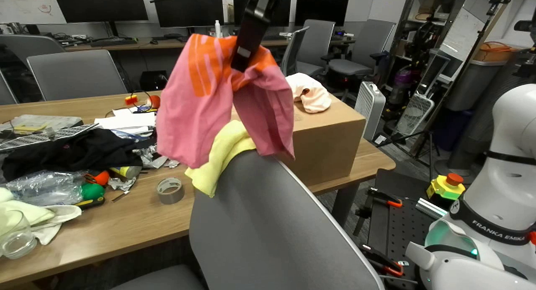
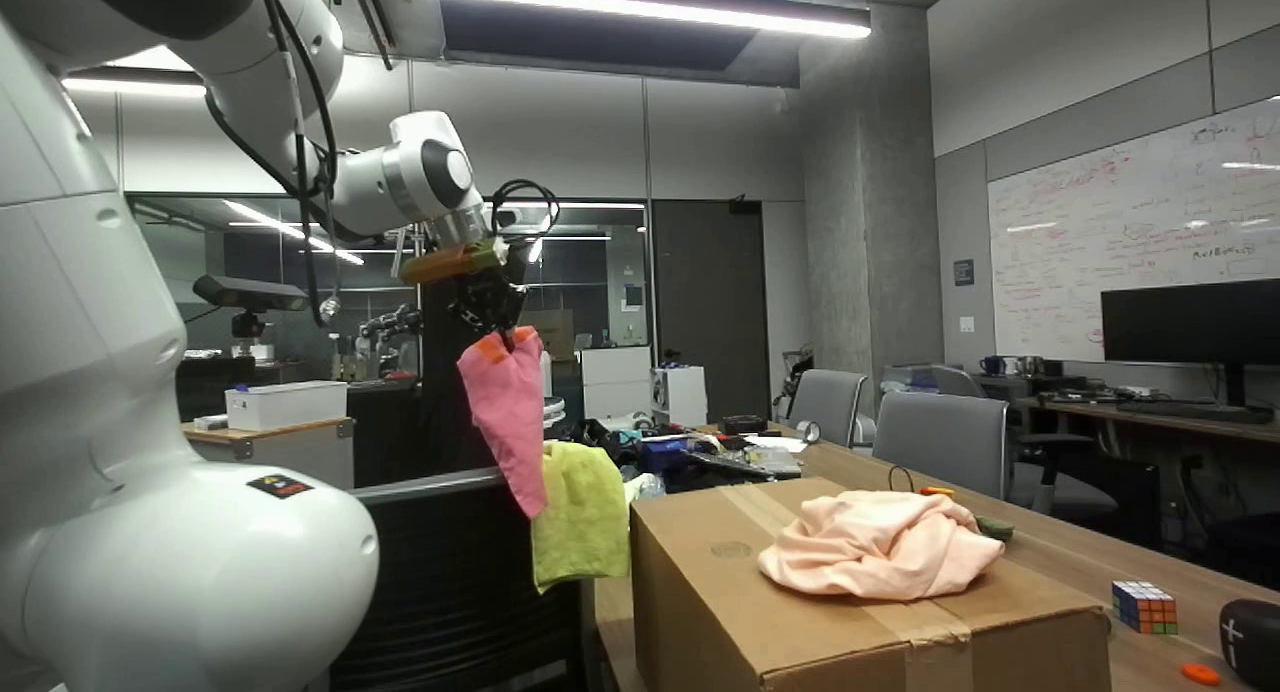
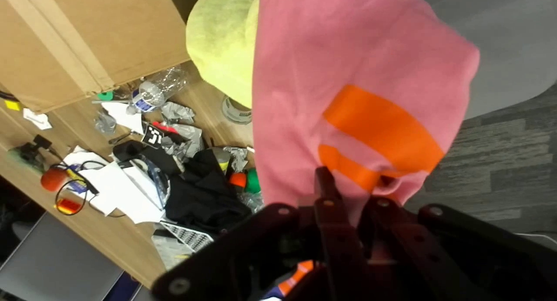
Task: Put the clothes on the box
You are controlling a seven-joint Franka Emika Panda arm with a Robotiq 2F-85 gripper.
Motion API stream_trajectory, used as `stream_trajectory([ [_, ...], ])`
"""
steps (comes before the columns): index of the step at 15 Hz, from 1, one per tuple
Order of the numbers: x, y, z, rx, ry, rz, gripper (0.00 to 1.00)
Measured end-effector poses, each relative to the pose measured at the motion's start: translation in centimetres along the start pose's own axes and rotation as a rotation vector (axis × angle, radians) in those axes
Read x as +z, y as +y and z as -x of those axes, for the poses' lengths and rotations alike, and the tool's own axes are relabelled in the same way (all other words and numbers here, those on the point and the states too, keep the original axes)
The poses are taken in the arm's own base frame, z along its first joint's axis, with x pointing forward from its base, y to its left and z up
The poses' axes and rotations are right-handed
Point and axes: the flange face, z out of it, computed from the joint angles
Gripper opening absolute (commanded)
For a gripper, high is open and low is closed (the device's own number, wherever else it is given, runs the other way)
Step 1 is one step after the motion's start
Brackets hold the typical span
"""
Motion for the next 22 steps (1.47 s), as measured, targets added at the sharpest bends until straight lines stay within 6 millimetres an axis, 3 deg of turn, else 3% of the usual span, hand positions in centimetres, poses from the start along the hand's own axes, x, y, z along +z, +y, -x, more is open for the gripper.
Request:
stream_trajectory([
  [4, -1.3, 1.5, -1.1, 0.054, 0.041, 0.093, 0.02],
  [7, -2.1, 4.4, -1.8, 0.141, 0.064, 0.161, 0.02],
  [13, -3.8, 13.8, -1.6, 0.388, 0.09, 0.259, 0.02],
  [19, -2.9, 22.6, 0.8, 0.618, 0.04, 0.333, 0.02],
  [20, -2.6, 23.7, 1.1, 0.654, 0.03, 0.347, 0.09],
  [21, -2.3, 24.7, 1.4, 0.683, 0.022, 0.36, 0.31],
  [22, -2.0, 25.4, 1.6, 0.71, 0.015, 0.368, 0.36],
])
